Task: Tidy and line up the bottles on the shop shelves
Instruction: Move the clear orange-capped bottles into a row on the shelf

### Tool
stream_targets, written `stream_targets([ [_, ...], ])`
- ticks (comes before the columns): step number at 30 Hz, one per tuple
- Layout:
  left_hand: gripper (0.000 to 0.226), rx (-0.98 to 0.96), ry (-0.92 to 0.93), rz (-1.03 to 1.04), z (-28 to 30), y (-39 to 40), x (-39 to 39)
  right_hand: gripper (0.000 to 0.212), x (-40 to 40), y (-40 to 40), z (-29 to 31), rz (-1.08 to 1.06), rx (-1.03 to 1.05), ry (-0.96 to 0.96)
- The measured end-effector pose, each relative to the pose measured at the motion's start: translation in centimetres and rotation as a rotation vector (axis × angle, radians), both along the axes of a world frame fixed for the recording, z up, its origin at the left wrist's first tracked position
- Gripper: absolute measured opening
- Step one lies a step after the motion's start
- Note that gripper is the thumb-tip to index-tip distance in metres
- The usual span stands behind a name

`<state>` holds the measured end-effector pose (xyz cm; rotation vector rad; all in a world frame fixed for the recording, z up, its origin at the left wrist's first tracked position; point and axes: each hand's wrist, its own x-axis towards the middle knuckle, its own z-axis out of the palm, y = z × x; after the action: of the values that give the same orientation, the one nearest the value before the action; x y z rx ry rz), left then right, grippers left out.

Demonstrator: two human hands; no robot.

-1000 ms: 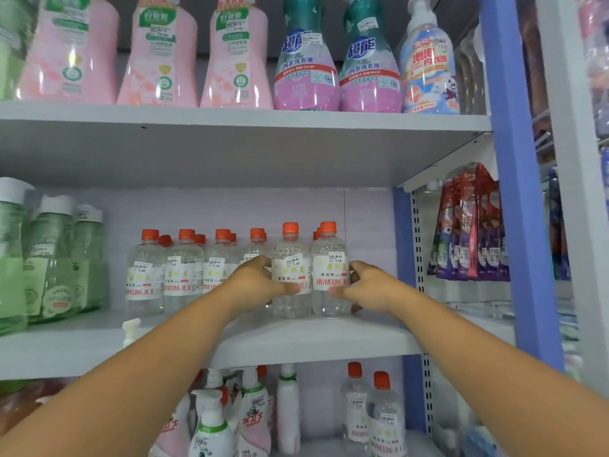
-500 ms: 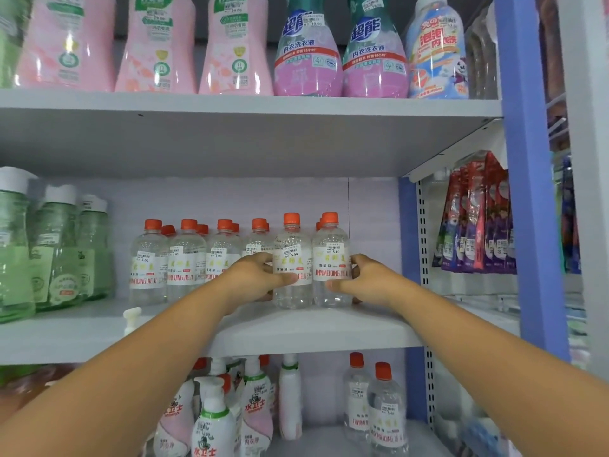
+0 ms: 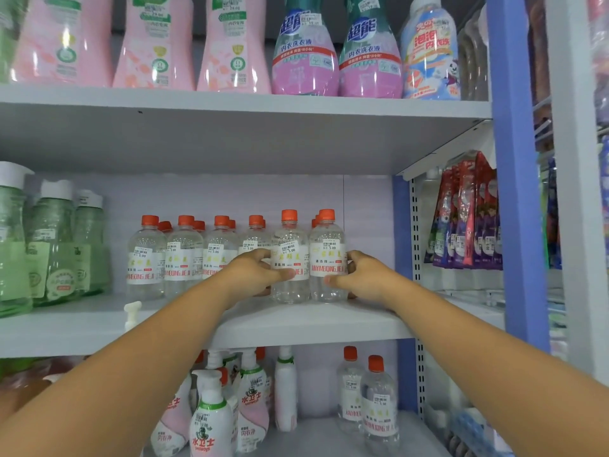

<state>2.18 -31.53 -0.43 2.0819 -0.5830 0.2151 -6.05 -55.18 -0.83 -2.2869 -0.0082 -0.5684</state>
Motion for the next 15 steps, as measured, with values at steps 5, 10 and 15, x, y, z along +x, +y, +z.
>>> stream_targets([
  [5,0.085,0.048,-0.008,0.034,0.5,-0.3,-2.9,0.06,-1.5,0.9,0.2,0.005,-0.024,0.026],
  [10,0.055,-0.31,-0.35,0.028,-0.9,1.2,-10.7,0.058,-7.9,1.4,-0.1,0.011,0.138,-0.321],
  [15,0.021,-0.641,-0.432,-0.04,-12.3,5.3,-16.2,0.024,-14.8,1.2,-11.9,0.219,0.277,-0.613],
])
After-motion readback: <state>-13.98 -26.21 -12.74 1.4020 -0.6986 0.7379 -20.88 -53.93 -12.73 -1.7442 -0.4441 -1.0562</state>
